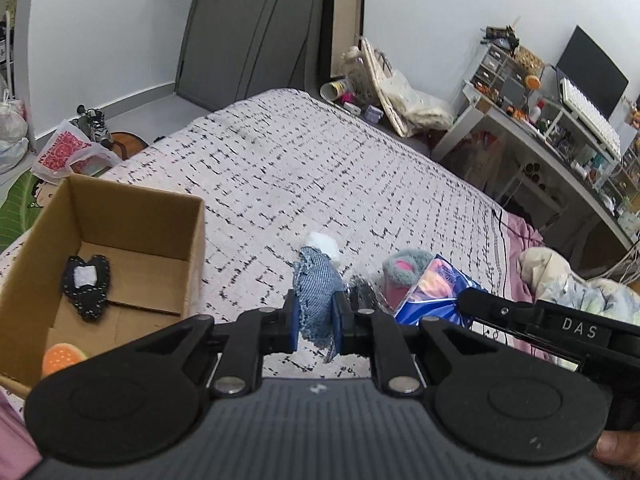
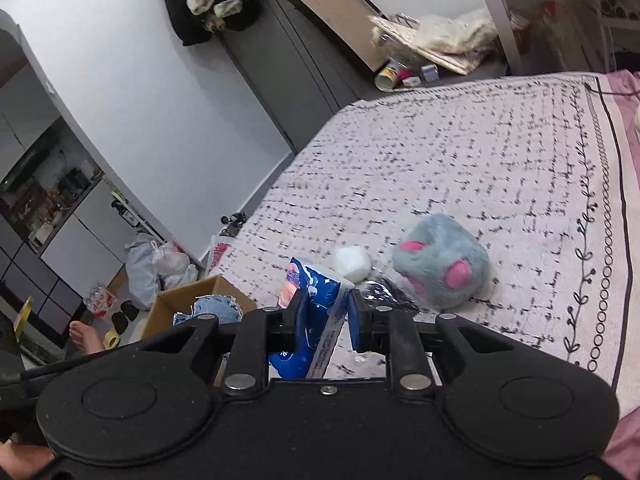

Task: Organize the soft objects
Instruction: 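Carry the denim cloth and tissue pack into the cardboard box and open both tools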

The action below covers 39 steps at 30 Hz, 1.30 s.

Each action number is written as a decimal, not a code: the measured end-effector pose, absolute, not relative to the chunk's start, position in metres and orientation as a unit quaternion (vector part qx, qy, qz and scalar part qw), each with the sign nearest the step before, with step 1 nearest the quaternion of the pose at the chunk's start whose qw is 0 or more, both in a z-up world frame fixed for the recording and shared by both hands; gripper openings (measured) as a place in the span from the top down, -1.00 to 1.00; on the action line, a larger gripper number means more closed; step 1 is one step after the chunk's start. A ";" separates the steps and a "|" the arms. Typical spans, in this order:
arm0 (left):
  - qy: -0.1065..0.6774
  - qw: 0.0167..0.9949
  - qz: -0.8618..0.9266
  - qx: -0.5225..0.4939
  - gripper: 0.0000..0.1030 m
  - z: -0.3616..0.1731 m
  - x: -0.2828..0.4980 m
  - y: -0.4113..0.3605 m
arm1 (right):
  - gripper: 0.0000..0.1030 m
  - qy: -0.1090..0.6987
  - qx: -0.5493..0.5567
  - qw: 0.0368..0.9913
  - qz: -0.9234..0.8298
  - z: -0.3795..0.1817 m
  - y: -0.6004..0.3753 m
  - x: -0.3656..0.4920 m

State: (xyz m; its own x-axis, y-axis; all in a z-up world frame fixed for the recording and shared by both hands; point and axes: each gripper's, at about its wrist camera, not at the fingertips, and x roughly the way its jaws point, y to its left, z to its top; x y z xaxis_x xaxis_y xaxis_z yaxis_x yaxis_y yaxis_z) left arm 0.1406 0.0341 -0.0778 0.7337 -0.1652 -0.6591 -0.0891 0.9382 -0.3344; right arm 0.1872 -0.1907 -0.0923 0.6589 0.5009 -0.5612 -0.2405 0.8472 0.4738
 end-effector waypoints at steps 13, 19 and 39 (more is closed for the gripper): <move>0.337 0.920 -0.009 -0.199 0.71 -0.061 0.114 0.075 | 0.60 0.344 0.160 0.900 0.213 -0.071 -0.149 0.169; 0.334 0.916 0.006 -0.222 0.71 -0.063 0.105 0.104 | 0.60 0.338 0.157 0.901 0.221 -0.064 -0.128 0.162; 0.369 0.891 0.044 -0.263 0.71 -0.099 0.094 0.170 | 0.60 0.346 0.120 0.896 0.251 -0.061 -0.054 0.151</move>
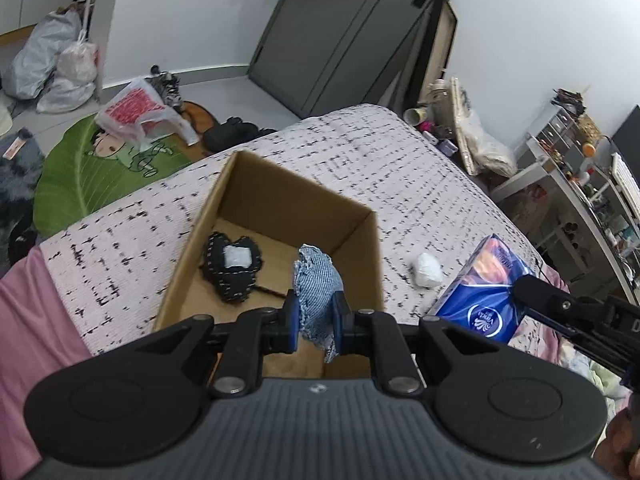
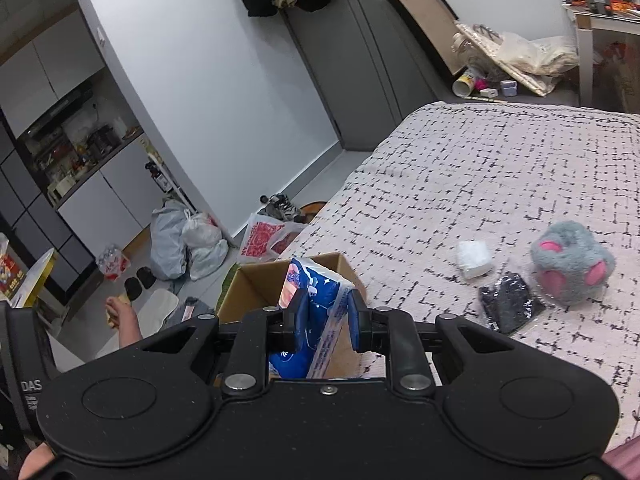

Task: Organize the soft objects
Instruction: 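Carry the denim cloth and tissue pack into the cardboard box and open both tools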

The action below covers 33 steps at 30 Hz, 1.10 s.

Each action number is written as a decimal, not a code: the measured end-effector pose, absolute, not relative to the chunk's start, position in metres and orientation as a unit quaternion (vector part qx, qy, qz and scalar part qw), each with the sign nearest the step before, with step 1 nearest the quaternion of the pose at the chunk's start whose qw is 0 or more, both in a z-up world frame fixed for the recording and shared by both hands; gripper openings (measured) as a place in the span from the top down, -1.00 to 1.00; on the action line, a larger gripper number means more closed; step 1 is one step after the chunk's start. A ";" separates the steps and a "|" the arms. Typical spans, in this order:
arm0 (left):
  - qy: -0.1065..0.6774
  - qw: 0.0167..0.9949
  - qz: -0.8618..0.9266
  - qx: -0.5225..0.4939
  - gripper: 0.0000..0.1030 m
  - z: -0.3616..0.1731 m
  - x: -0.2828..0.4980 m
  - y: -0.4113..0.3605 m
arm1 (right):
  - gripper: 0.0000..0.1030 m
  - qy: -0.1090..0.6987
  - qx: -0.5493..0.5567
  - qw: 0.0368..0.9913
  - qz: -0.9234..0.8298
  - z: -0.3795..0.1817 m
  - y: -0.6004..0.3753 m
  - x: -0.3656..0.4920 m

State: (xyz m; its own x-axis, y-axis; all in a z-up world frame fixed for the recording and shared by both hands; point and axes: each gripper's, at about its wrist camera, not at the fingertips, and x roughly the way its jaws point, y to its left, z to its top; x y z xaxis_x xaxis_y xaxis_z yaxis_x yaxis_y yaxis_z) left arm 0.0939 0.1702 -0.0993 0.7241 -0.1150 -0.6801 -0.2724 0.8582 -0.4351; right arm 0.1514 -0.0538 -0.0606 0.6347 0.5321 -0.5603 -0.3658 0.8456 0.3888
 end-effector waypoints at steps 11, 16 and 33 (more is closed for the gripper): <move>0.396 0.873 0.062 -0.277 0.62 -0.111 0.098 0.181 | 0.59 0.371 0.093 0.886 0.261 -0.077 -0.016 0.155; 0.391 0.872 0.069 -0.288 0.50 -0.105 0.095 0.190 | 0.59 0.378 0.080 0.884 0.263 -0.081 -0.005 0.155; 0.364 0.880 0.099 -0.286 -0.61 -0.079 0.085 0.205 | 0.45 0.434 0.055 0.863 0.253 -0.107 0.019 0.159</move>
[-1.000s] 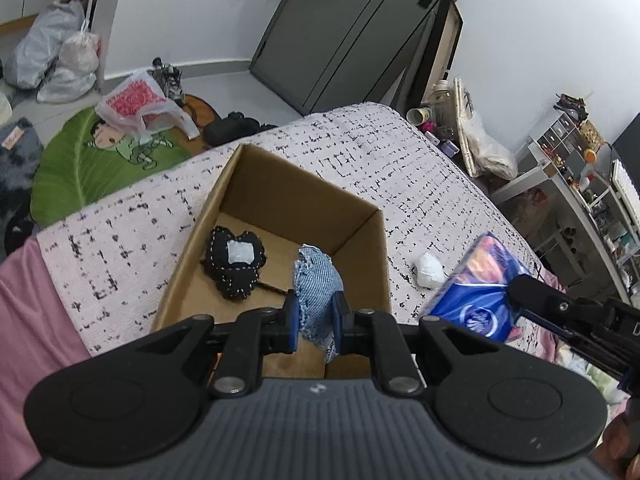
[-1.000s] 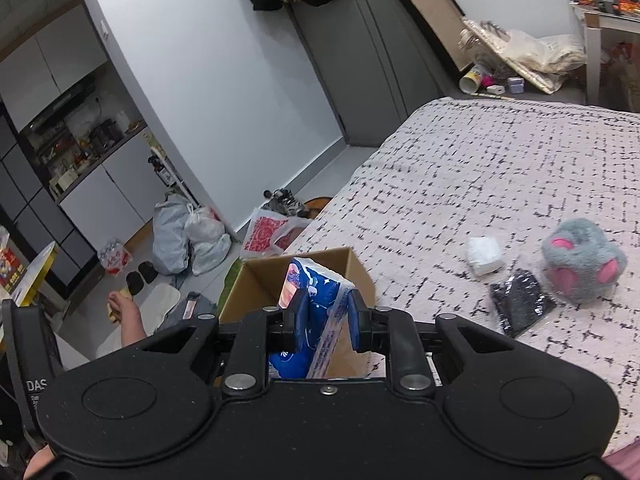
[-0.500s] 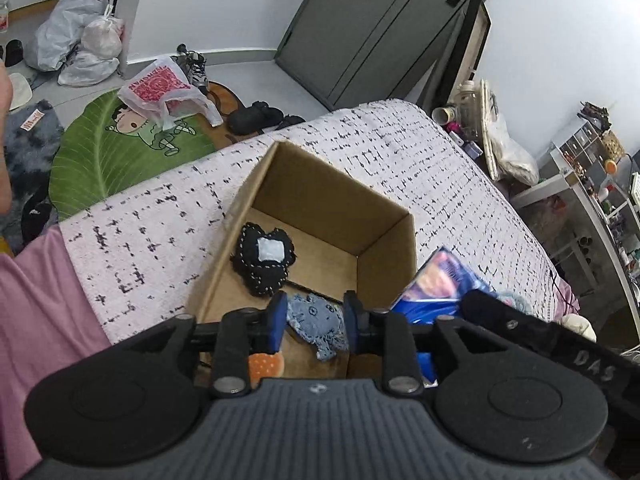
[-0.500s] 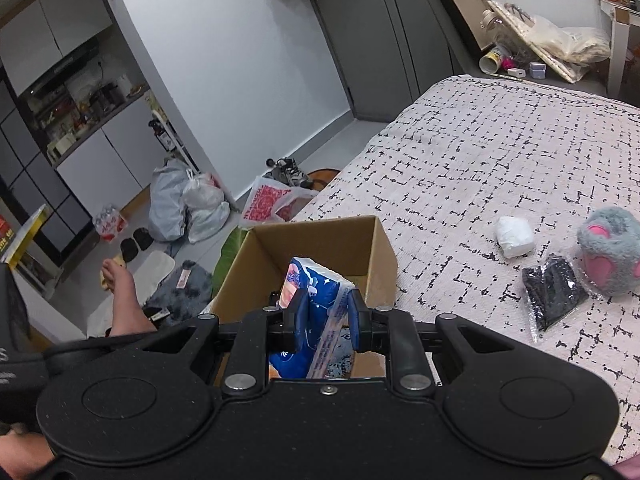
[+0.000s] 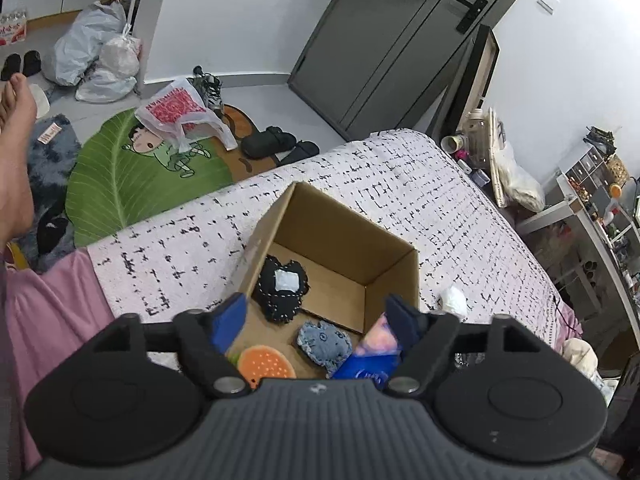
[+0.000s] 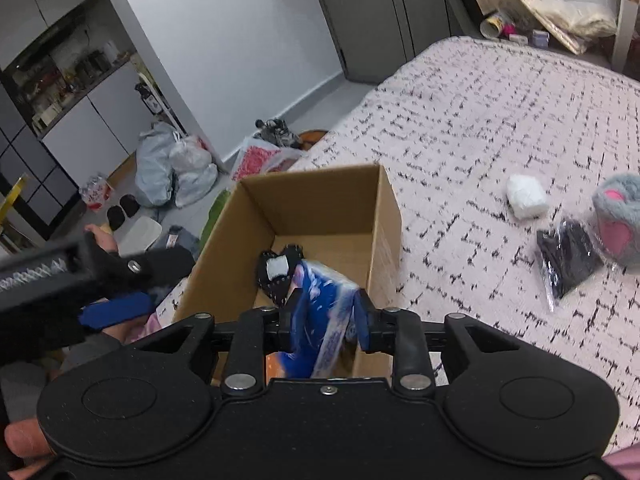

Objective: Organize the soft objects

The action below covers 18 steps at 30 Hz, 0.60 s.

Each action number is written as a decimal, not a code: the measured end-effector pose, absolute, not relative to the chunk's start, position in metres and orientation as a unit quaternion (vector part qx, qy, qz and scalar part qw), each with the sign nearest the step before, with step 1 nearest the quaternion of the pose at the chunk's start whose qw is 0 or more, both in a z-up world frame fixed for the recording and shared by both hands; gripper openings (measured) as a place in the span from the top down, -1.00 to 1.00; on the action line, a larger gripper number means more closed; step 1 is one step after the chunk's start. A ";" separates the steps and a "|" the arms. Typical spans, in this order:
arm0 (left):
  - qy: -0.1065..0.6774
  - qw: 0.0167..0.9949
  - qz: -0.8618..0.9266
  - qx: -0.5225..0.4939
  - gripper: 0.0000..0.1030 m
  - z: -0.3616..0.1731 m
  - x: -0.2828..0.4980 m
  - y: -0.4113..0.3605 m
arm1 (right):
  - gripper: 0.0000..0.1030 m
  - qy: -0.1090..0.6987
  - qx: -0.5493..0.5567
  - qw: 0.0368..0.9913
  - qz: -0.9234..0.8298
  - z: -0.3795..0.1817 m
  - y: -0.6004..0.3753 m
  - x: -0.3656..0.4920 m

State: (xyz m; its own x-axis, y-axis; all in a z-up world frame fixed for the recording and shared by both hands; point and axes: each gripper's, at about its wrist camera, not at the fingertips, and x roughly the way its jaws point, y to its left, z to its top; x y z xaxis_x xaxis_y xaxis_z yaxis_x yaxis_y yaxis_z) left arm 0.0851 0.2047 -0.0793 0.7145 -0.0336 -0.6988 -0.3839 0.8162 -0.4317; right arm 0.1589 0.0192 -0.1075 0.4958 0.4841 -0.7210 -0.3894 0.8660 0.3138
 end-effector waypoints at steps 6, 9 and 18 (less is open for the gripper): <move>0.388 0.877 0.105 -0.261 -0.78 -0.079 0.091 0.197 | -0.08 0.427 0.053 0.867 0.252 -0.096 0.006 0.153; 0.395 0.877 0.116 -0.250 -0.78 -0.080 0.093 0.192 | -0.40 0.409 0.043 0.876 0.250 -0.085 -0.007 0.147; 0.411 0.882 0.093 -0.211 -0.79 -0.078 0.104 0.159 | -0.51 0.399 0.052 0.888 0.223 -0.075 -0.063 0.152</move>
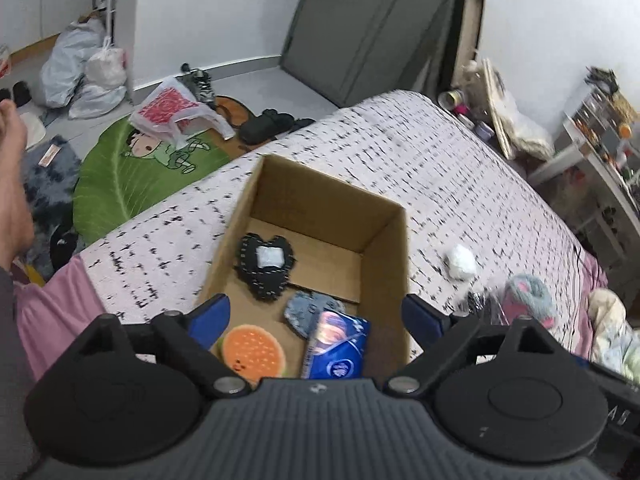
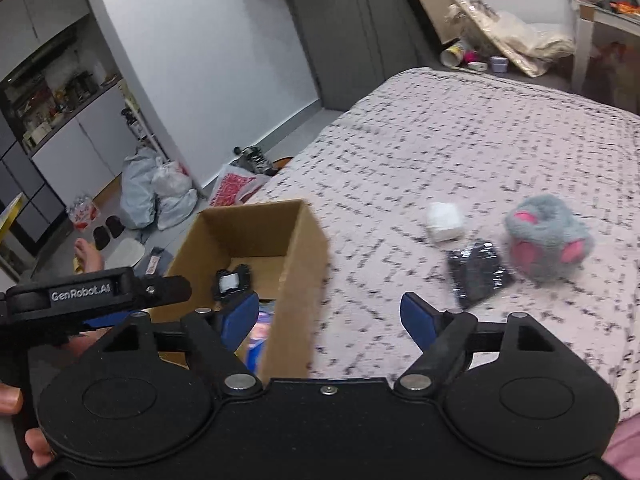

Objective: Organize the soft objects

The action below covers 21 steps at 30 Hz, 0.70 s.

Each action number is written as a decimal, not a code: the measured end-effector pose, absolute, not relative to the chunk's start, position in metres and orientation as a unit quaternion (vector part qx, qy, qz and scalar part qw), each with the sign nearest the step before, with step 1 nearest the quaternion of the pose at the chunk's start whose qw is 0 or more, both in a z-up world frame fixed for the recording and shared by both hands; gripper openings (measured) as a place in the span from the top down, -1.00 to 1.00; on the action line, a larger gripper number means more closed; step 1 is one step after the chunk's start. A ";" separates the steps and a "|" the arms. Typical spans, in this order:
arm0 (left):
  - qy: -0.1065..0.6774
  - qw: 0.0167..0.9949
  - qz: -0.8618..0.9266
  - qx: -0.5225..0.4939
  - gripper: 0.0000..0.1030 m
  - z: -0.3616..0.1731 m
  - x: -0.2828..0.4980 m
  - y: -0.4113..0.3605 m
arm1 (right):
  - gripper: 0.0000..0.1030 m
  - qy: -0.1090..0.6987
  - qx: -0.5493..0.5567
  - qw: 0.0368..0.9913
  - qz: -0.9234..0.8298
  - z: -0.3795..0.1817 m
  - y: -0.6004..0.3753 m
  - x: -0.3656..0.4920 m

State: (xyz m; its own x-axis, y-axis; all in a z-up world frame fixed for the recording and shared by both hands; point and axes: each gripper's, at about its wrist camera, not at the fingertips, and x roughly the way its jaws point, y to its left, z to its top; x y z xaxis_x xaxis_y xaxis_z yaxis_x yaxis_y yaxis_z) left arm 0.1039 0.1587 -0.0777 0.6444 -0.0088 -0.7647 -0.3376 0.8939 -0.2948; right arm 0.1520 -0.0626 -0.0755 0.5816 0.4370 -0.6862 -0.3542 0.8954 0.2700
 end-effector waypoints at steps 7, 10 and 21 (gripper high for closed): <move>0.401 0.894 0.083 -0.183 -0.99 -0.072 0.110 0.129 | -0.54 0.396 0.060 0.893 0.205 -0.078 -0.096 0.160; 0.398 0.897 0.079 -0.175 -0.99 -0.070 0.114 0.118 | -0.54 0.394 0.063 0.895 0.199 -0.079 -0.109 0.163; 0.372 0.904 0.049 -0.203 -0.99 -0.054 0.132 0.083 | -0.61 0.378 0.096 0.903 0.180 -0.078 -0.160 0.182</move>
